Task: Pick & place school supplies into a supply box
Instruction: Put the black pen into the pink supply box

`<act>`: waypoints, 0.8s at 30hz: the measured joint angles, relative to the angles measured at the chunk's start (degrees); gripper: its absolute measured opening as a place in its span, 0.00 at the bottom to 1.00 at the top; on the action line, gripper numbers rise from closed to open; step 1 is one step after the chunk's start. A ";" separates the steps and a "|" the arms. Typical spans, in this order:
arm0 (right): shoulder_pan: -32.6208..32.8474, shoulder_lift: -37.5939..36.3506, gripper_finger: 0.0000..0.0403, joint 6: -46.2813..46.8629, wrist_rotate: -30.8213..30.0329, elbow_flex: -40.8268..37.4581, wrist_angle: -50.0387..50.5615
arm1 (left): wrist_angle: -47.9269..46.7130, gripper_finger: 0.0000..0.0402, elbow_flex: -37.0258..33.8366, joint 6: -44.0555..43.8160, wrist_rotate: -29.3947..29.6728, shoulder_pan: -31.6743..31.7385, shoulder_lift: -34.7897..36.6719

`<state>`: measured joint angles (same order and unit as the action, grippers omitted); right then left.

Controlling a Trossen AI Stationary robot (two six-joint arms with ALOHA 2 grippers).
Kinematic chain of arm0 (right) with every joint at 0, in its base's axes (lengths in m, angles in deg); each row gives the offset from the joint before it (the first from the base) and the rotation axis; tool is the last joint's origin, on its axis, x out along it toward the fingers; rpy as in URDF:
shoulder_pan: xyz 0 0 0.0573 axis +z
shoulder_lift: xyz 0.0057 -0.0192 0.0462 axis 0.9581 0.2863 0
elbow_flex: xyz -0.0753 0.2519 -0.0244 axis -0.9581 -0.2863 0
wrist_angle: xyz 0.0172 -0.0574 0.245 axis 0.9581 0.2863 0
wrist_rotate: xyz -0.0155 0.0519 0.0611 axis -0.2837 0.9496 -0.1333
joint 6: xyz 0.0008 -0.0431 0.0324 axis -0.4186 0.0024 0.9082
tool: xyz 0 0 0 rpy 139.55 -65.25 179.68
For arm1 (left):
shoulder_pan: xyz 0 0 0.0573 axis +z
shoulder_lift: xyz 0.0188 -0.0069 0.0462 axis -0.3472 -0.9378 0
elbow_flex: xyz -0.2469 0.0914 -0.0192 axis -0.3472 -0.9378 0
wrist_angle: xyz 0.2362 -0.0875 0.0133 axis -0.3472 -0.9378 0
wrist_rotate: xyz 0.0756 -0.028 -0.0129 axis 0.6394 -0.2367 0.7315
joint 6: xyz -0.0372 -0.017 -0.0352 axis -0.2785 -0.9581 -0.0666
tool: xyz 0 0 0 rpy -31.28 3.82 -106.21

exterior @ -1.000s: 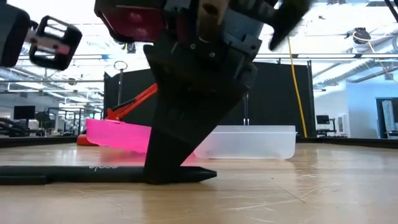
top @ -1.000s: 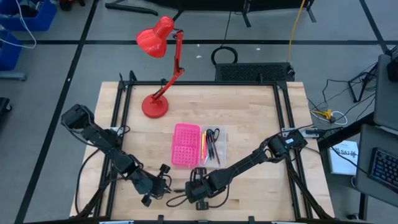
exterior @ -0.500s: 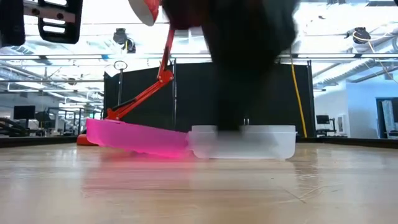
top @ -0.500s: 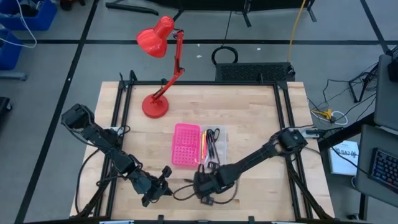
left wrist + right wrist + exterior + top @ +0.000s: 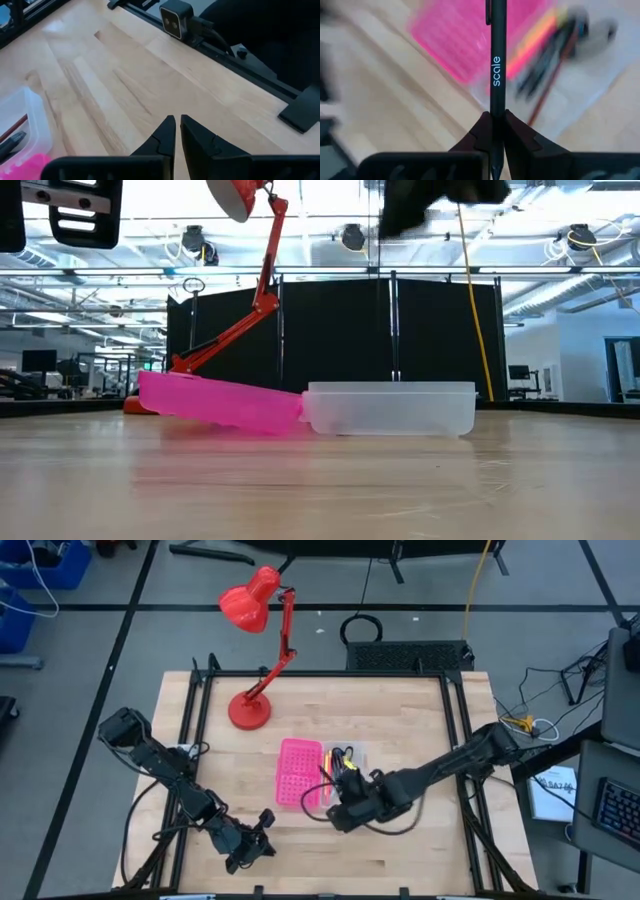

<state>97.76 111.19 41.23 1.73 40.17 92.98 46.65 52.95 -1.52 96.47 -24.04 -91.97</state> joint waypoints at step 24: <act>-14.73 -1.44 0.05 7.99 11.61 -34.21 -44.67 | -1.17 0.09 0.00 -0.73 1.53 0.09 0.00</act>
<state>83.03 109.75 49.23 13.35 5.96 48.31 45.48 52.95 -2.26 98.00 -23.96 -91.97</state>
